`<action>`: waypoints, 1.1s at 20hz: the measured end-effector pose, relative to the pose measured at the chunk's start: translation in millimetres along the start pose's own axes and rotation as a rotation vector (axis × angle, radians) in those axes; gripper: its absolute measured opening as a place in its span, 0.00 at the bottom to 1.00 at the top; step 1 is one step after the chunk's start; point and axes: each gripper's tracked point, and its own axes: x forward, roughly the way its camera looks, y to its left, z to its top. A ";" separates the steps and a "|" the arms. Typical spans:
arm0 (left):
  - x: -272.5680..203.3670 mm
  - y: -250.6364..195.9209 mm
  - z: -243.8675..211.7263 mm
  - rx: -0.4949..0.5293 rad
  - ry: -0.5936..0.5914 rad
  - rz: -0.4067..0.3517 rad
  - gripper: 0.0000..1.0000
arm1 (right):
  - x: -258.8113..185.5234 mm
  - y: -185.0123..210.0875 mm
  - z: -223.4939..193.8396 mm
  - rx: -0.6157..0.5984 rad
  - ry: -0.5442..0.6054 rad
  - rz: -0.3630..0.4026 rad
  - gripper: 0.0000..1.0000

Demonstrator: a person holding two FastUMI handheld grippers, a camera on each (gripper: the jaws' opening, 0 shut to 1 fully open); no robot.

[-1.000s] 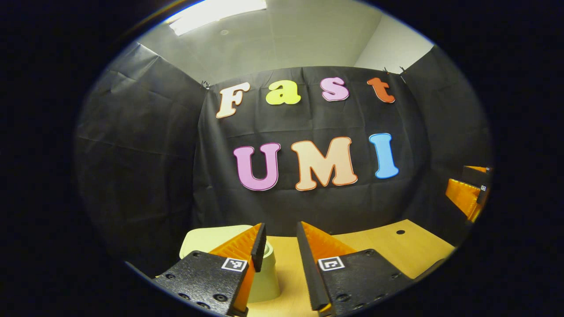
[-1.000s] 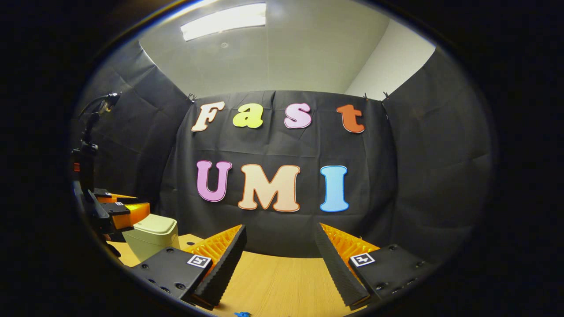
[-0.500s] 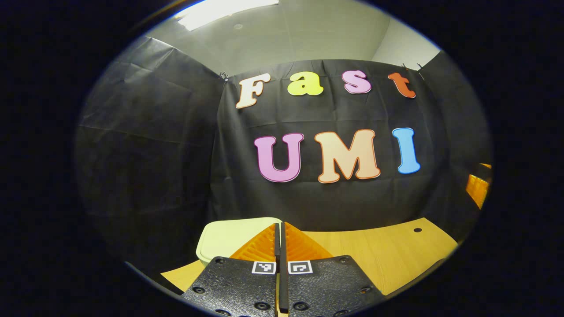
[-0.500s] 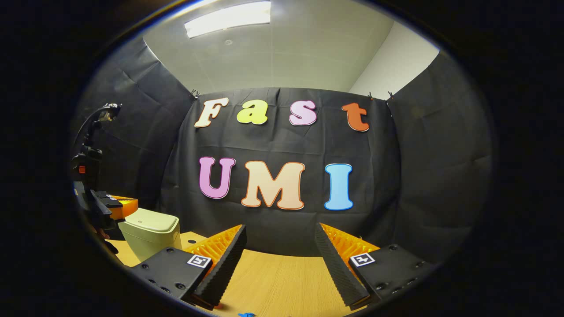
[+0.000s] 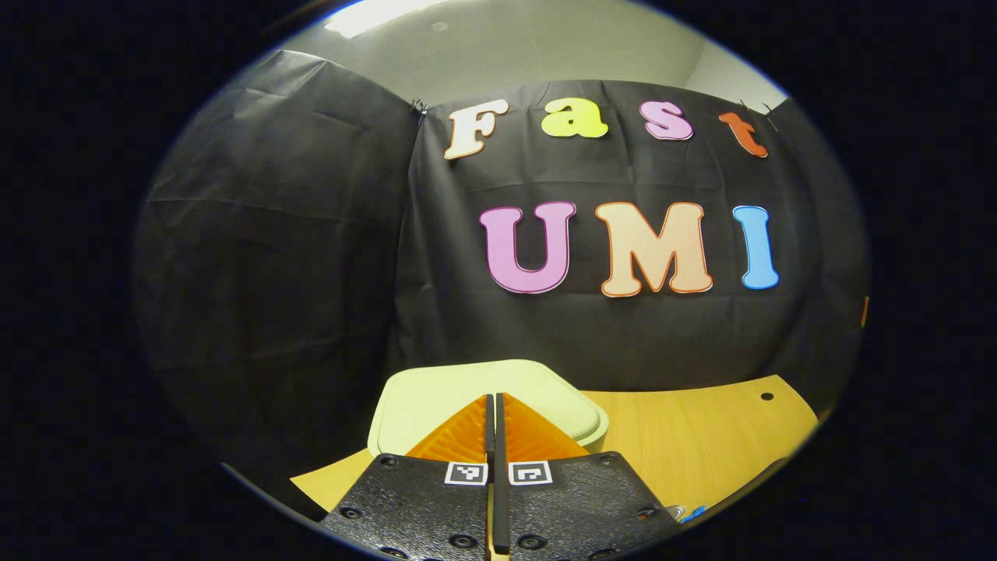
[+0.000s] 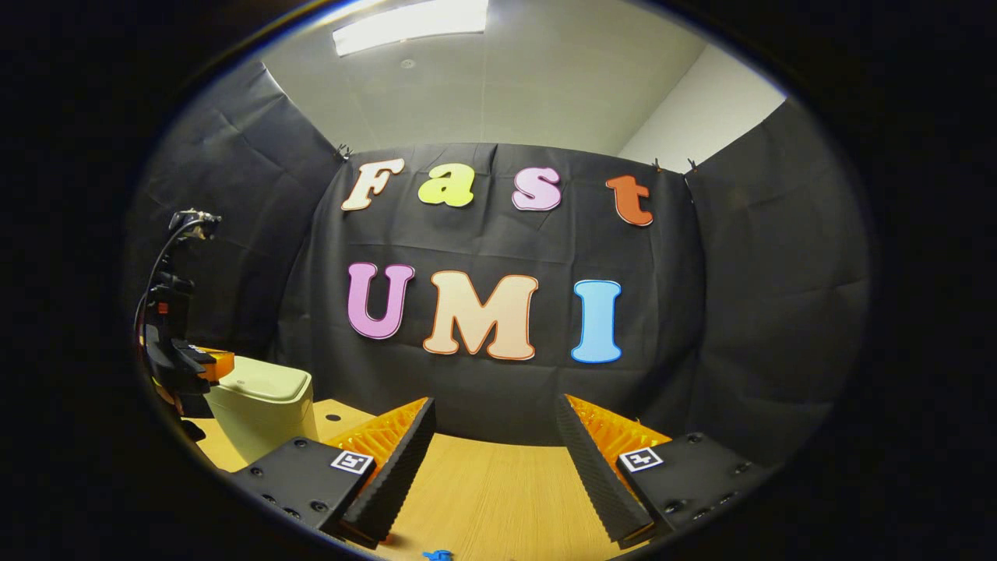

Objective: Press the lid of the desktop garbage bin to open it, pick up the crumpled paper on the desktop and throw it into the bin, then pick up the pop can on the desktop and drop it into the bin, and finally close the garbage bin lid.

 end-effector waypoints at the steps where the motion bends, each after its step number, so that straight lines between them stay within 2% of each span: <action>1: 3.4 1.6 -7.6 -0.002 0.019 0.000 0.00 | -0.4 1.7 -2.5 -0.005 0.006 -0.003 1.00; 6: 12.5 0.0 -19.5 0.000 0.046 -0.016 0.00 | 1.4 7.9 -13.4 -0.033 0.044 -0.009 0.98; 8: 15.4 -2.6 -23.0 0.005 0.050 -0.021 0.00 | 3.5 11.3 -15.1 -0.023 0.059 -0.001 1.00; 10: 14.6 -0.7 -29.3 -0.005 0.059 -0.023 0.00 | 5.5 16.8 -15.9 0.002 0.070 0.016 0.96; 11: 14.5 -2.3 -25.8 -0.006 0.040 -0.023 0.00 | 5.7 19.6 -17.3 0.011 0.074 0.023 0.98; 12: 15.0 -3.9 -24.5 0.032 0.038 -0.025 0.00 | 6.7 21.1 -19.6 0.016 0.081 0.030 0.98; 14: 12.6 -2.7 -15.7 0.085 -0.015 -0.021 0.00 | 10.8 26.2 -34.7 0.010 0.115 0.054 0.98; 16: 8.6 -10.7 -13.8 0.116 -0.008 -0.046 0.00 | 13.3 28.2 -54.3 -0.005 0.164 0.072 0.98; 21: -6.2 -11.5 21.8 0.071 -0.093 -0.060 0.00 | 22.5 34.7 -97.9 -0.008 0.266 0.123 0.99; 22: -9.6 -11.8 29.1 0.071 -0.105 -0.063 0.04 | 25.2 35.8 -106.1 -0.017 0.286 0.132 0.99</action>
